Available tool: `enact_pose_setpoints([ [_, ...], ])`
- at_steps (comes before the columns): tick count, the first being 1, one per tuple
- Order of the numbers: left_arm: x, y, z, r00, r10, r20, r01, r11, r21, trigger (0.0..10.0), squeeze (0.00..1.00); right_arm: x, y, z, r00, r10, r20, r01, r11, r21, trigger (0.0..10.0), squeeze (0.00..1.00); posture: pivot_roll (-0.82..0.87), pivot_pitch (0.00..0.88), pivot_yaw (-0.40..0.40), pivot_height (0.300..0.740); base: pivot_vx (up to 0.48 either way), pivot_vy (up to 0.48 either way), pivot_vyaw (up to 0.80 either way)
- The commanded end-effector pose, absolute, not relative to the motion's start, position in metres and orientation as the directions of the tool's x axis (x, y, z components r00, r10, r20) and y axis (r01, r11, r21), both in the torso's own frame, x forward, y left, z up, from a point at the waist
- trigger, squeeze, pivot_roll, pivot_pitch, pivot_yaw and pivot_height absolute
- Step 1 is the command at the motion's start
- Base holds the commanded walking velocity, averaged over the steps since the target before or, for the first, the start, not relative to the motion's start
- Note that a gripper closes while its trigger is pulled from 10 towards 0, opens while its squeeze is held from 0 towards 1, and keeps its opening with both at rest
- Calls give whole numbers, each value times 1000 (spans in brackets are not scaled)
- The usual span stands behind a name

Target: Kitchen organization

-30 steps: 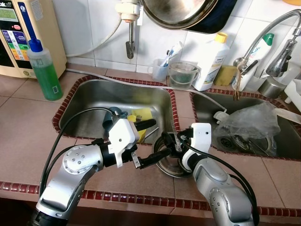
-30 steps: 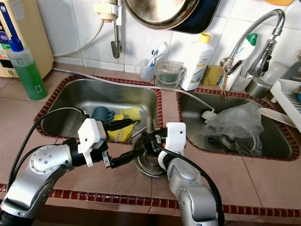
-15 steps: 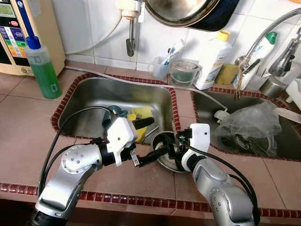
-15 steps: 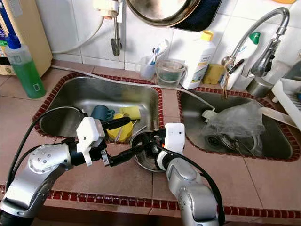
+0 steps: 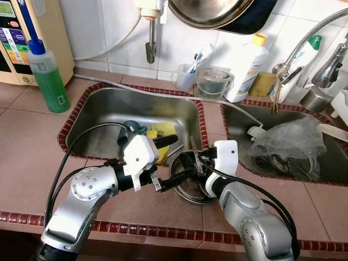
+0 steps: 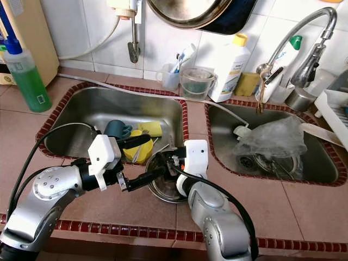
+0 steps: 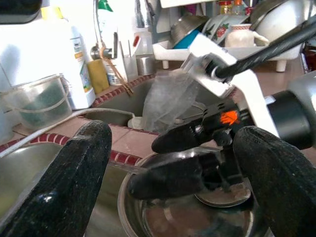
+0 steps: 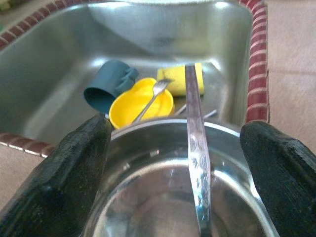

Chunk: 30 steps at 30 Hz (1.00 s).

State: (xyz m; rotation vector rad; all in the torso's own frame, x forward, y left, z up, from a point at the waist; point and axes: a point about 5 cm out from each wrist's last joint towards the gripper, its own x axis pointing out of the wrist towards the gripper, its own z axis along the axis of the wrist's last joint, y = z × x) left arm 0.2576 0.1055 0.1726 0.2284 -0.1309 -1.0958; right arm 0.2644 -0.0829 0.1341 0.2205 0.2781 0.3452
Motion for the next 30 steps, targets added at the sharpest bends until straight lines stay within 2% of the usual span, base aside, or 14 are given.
enact_pose_setpoints([
  [1,260,104,175,451,-892,-3,863,436,256,10000,0,261,-82,139,902,369,-224,-311,915,256,10000,0,68,53,-121,740,0,0,0],
  [17,265,103,177,448,-894,0,862,433,264,10000,0,256,-83,141,900,368,-235,-305,915,263,10000,0,56,65,-115,740,0,0,0],
  [30,286,124,180,510,-860,-8,826,487,284,10000,0,261,-83,135,898,360,-253,-285,914,287,10000,0,57,62,-122,740,0,0,0],
])
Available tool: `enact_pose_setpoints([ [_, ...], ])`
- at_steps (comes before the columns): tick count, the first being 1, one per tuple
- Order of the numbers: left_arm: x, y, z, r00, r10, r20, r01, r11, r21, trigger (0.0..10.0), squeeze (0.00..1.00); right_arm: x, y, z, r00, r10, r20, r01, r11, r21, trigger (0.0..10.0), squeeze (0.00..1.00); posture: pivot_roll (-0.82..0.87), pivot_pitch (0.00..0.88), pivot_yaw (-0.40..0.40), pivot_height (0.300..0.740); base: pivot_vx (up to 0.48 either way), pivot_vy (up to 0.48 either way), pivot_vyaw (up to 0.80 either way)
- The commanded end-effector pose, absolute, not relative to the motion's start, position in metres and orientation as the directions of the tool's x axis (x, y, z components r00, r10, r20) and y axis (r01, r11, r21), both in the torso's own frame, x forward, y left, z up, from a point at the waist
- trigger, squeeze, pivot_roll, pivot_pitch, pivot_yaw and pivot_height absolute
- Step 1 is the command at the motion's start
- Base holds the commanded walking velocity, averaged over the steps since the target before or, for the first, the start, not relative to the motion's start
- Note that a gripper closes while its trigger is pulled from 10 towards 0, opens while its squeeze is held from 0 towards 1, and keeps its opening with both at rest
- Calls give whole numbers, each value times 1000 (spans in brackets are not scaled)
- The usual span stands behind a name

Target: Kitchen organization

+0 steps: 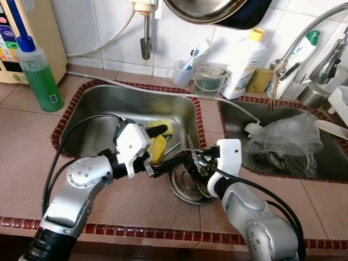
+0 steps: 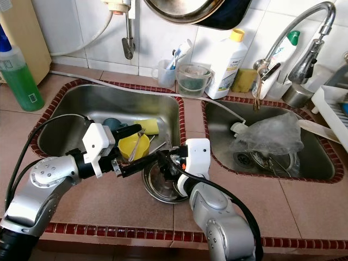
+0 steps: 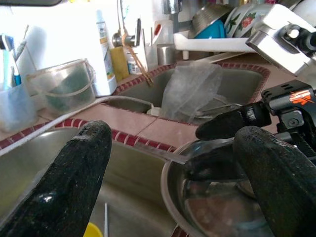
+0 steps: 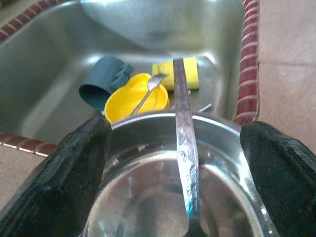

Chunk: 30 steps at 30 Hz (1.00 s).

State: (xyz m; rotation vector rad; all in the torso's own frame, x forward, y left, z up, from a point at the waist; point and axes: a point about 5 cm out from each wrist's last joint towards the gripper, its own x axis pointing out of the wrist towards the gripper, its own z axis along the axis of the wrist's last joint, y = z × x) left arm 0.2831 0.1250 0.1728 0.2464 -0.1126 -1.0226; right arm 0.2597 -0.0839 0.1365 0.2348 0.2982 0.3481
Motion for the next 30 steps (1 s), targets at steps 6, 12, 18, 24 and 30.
enact_pose_setpoints([
  [6,290,130,181,526,-851,-4,813,502,295,10000,0,261,-80,135,891,381,-248,-307,907,288,10000,0,60,62,-123,740,0,0,0],
  [12,292,132,183,533,-846,1,806,508,302,10000,0,263,-76,133,881,397,-256,-319,900,298,9804,0,66,62,-124,740,0,0,0],
  [18,293,133,184,534,-845,7,803,510,308,10000,0,260,-74,130,864,420,-278,-344,895,285,8980,0,66,64,-127,740,0,0,0],
  [24,294,131,184,533,-846,11,802,510,310,10000,0,255,-72,126,828,467,-310,-398,880,260,10000,0,59,62,-127,740,0,0,0],
  [30,296,131,185,531,-847,14,802,508,313,10000,0,248,-74,122,793,503,-344,-433,863,262,10000,0,52,62,-125,740,0,0,0],
])
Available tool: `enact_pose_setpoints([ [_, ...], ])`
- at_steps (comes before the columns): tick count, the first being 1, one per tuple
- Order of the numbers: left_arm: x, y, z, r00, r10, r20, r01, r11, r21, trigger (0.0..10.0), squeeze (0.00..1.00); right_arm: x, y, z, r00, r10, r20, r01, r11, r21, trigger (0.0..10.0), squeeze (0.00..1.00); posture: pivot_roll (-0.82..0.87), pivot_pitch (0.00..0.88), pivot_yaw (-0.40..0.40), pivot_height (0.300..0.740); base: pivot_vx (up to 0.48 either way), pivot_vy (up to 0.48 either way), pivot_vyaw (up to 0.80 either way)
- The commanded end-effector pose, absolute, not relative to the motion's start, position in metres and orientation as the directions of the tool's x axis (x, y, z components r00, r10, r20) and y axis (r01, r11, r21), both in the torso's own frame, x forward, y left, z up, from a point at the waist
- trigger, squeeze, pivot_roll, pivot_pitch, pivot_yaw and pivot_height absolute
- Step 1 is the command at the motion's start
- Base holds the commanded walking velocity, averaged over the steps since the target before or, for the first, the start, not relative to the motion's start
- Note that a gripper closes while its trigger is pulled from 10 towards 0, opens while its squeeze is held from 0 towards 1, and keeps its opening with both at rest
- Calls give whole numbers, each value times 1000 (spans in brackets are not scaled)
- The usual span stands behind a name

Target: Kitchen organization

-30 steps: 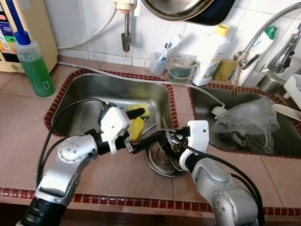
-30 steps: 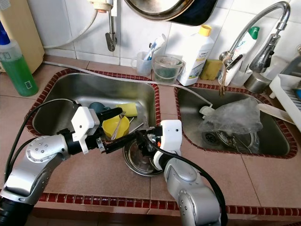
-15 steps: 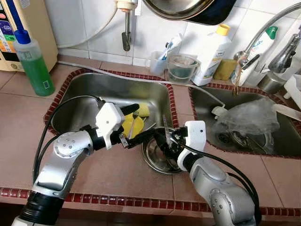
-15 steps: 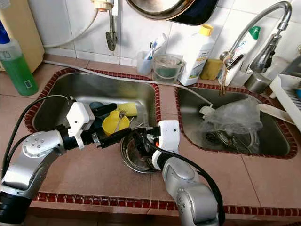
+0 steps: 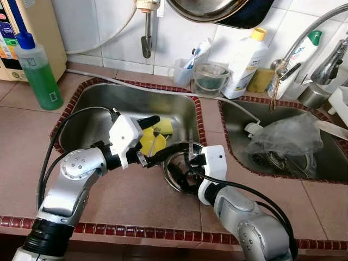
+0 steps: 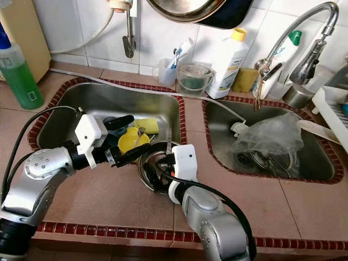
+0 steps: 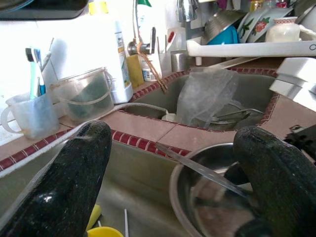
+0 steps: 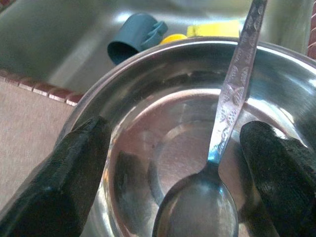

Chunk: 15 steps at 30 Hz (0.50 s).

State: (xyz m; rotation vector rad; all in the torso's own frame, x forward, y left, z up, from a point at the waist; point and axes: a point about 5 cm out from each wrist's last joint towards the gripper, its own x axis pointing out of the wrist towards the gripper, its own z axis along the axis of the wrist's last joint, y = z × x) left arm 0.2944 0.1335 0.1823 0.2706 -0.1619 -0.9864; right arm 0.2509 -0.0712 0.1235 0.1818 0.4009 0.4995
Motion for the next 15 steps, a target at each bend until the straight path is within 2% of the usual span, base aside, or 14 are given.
enact_pose_setpoints([
  [1,296,131,186,531,-847,15,802,508,314,10000,0,246,-75,122,790,507,-346,-440,861,256,10000,0,52,62,-125,740,0,0,0],
  [15,306,136,192,539,-842,16,787,511,345,10000,0,231,-102,120,784,487,-383,-454,873,180,10000,0,35,66,-108,740,0,0,0],
])
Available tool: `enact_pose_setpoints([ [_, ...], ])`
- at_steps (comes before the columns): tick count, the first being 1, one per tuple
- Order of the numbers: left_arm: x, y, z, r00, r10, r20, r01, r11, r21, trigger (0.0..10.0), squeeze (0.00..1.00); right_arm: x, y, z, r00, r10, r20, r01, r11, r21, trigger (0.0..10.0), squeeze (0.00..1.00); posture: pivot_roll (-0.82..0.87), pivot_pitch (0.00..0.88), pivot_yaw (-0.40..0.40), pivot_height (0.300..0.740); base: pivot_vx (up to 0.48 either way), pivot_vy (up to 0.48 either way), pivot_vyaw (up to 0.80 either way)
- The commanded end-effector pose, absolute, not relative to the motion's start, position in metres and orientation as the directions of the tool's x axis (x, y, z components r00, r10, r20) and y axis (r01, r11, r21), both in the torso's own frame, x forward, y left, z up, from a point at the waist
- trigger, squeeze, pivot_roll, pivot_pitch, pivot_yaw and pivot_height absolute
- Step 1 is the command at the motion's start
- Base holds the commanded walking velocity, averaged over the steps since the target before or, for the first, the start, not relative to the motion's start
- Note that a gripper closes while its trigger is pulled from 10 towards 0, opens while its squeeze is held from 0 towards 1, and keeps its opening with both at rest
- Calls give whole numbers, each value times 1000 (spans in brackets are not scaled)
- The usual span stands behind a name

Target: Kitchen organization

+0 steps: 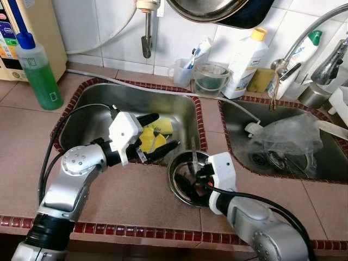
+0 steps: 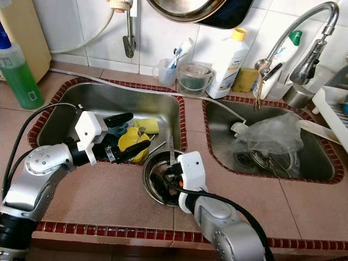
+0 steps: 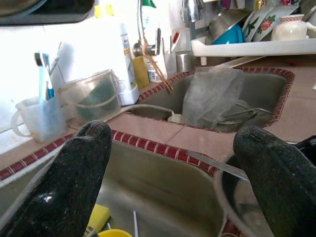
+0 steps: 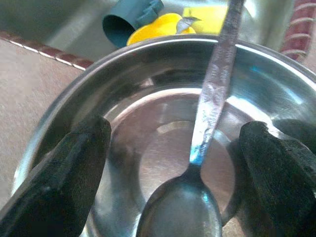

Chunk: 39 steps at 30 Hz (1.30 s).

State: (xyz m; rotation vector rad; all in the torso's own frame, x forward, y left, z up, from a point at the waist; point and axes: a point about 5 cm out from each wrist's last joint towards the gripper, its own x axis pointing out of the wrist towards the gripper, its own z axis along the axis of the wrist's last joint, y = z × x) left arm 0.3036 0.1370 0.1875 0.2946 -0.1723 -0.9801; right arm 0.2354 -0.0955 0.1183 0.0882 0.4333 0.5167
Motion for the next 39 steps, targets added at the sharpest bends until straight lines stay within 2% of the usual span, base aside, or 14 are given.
enact_pose_setpoints([
  [1,307,137,192,540,-841,15,787,511,346,10000,0,230,-102,120,783,489,-385,-456,872,180,10000,0,35,66,-107,740,0,0,0],
  [5,311,138,194,542,-840,16,783,513,352,10000,0,224,-104,123,774,521,-360,-504,851,148,10000,0,25,63,-100,740,0,0,0],
  [9,317,139,192,553,-833,21,781,527,335,10000,0,228,-102,134,802,540,-256,-523,841,138,10000,0,19,59,-91,740,0,0,0],
  [19,330,147,186,674,-732,104,701,677,223,10000,0,247,-111,158,881,472,-33,-469,880,79,10000,0,16,40,-68,740,0,0,0],
  [28,339,162,183,774,-619,133,594,783,187,10000,0,259,-124,169,916,392,86,-398,915,63,10000,0,21,21,-60,740,0,0,0],
  [29,342,166,183,830,-538,146,513,840,177,10000,0,267,-138,170,943,306,131,-314,948,51,10000,0,28,8,-52,740,0,0,0],
  [31,343,167,182,854,-499,146,475,863,171,10000,0,271,-146,170,955,257,150,-266,963,47,10000,0,28,6,-52,740,0,0,0],
  [39,341,161,181,902,-390,187,379,921,94,10000,0,282,-168,174,972,95,214,-104,994,30,10000,0,30,0,-42,740,0,0,0],
])
